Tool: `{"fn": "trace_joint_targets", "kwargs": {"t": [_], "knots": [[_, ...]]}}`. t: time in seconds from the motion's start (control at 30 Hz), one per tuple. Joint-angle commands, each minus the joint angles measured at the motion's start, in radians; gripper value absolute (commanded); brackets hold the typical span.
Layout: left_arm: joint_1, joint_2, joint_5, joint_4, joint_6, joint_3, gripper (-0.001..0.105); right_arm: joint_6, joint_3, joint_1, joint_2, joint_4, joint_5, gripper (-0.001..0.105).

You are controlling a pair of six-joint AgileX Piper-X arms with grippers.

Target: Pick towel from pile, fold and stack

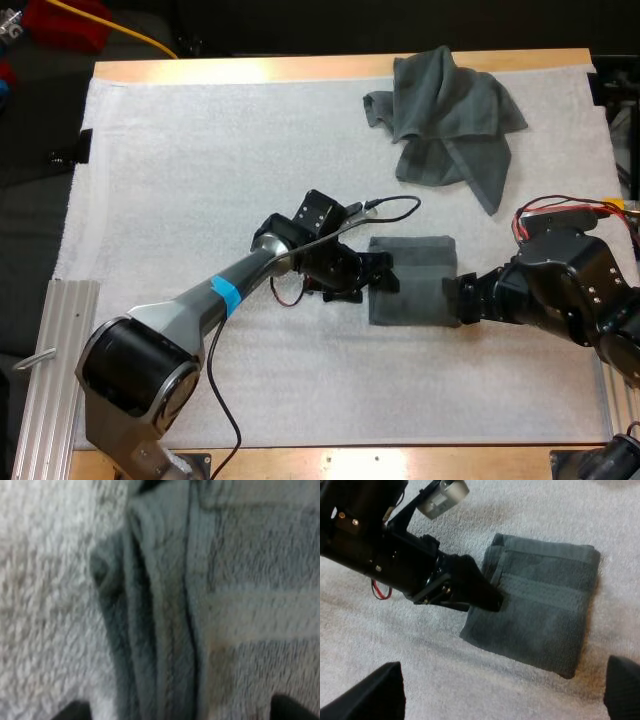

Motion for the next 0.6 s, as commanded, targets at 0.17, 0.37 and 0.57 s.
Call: {"fn": "trace_joint_targets", "kwargs": {"t": [0.17,0.37,0.57], "knots": [[-0.058,0.020,0.018,-0.015,-0.069,-0.001,0.069,-0.011,-0.006,0.000,-0.008,0.000,0.008,0.078],[-0.096,0.041,0.012,-0.010,-0.106,-0.036,0.069,-0.011,-0.006,0.000,-0.018,0.002,0.008,0.078],[-0.097,0.047,0.009,-0.023,-0.142,-0.044,0.064,-0.011,-0.006,0.000,-0.055,0.002,0.008,0.078]]}}
